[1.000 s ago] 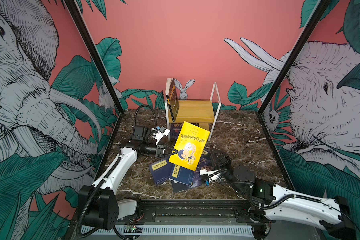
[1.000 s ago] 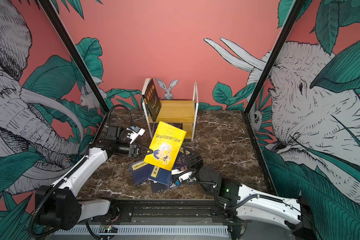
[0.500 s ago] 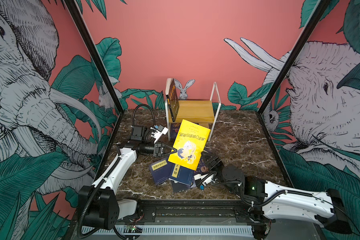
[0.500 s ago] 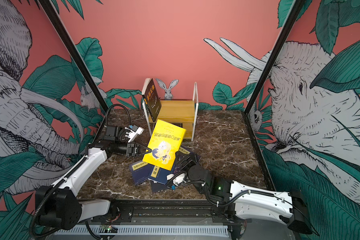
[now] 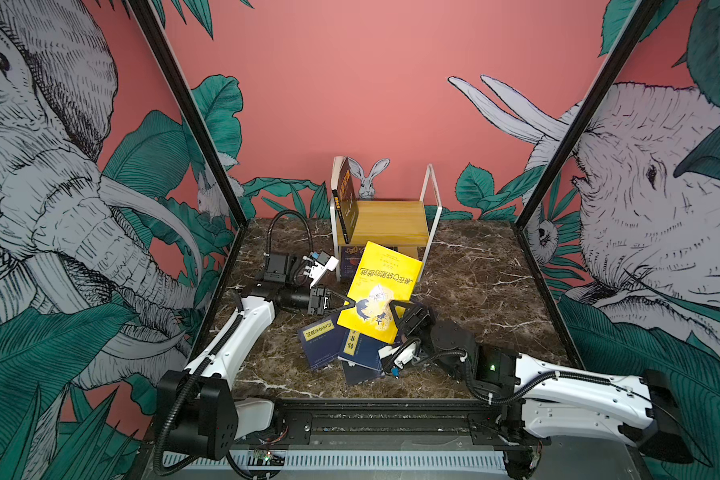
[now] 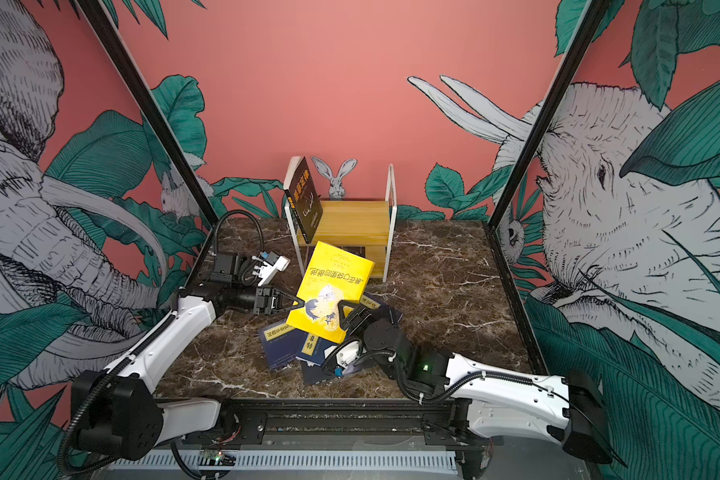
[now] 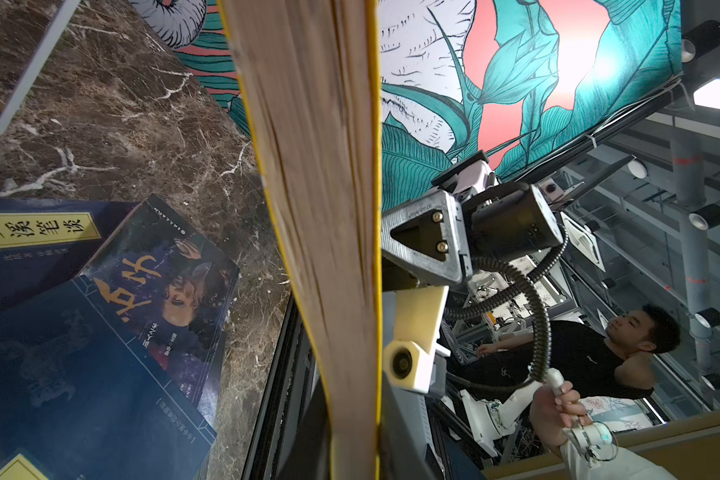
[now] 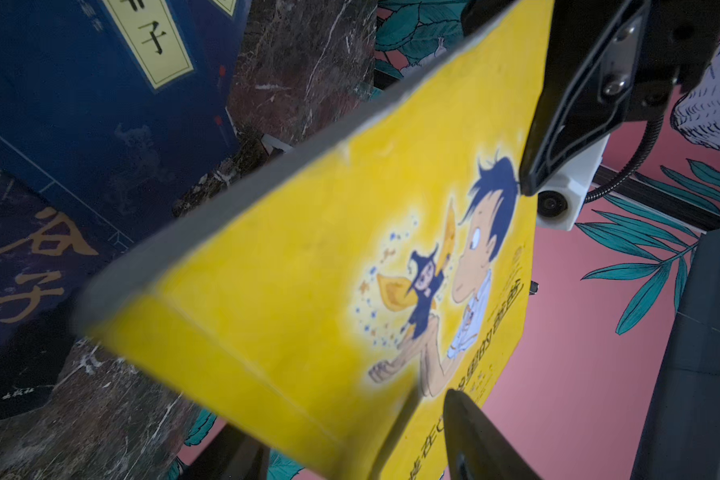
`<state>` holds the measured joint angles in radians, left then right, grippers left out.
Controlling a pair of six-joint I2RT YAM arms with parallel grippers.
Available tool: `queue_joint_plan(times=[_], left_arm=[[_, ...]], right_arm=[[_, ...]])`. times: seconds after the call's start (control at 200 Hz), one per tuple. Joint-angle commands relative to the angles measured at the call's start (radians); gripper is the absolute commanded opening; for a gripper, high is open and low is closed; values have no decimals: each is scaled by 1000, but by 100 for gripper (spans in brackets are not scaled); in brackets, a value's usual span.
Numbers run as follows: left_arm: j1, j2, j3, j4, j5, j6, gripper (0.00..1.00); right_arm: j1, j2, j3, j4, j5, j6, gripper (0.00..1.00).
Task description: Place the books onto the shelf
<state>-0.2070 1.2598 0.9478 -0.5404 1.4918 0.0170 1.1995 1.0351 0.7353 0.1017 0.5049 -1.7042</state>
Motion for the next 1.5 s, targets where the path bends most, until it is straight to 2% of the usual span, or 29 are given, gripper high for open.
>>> queue_joint_plan(times=[0.0, 0.22, 0.41, 0.605, 0.77, 0.84, 0.875, 0.89, 0.905, 0.97, 1.005, 1.015, 1.18, 1.305, 1.416, 1.491], left_arm=[[-6, -31, 5, 14, 180, 21, 0], [-11, -29, -15, 45, 180, -4, 0], [-11, -18, -43, 101, 163, -12, 0], [-14, 1, -51, 129, 147, -16, 0], [-15, 5, -46, 123, 134, -16, 0], [-14, 2, -53, 131, 107, -17, 0], [-13, 1, -52, 131, 94, -18, 19], [-11, 0, -52, 130, 90, -21, 32], [-12, 1, -52, 130, 83, -22, 41], [-6, -9, -45, 113, 60, -1, 74], [-2, -12, -40, 96, 48, 29, 96], [0, -14, -40, 92, 43, 41, 98], [45, -42, -27, 21, -78, 134, 99], [55, -90, -10, -81, -213, 284, 100], [74, -125, -9, -82, -365, 287, 100], [86, -148, -12, -67, -547, 268, 100]], right_arm=[[-22, -11, 45, 54, -42, -34, 66], [-22, 45, 73, 106, -91, -44, 65], [-1, 73, 109, 123, -100, -55, 59], [40, 90, 138, 99, -92, -71, 42], [52, 89, 153, 75, -98, -65, 18], [54, 92, 152, 81, -93, -63, 11], [54, 94, 154, 85, -88, -63, 8], [56, 94, 154, 84, -87, -61, 7], [57, 92, 154, 84, -85, -59, 5], [61, 84, 149, 81, -85, -47, 2], [61, 80, 142, 84, -82, -40, 1], [61, 80, 139, 85, -80, -39, 1], [75, 73, 80, 200, -29, 35, 0], [84, 61, 5, 260, 1, 51, 0], [98, 77, -43, 372, 45, 71, 0], [107, 95, -71, 457, 78, 76, 0]])
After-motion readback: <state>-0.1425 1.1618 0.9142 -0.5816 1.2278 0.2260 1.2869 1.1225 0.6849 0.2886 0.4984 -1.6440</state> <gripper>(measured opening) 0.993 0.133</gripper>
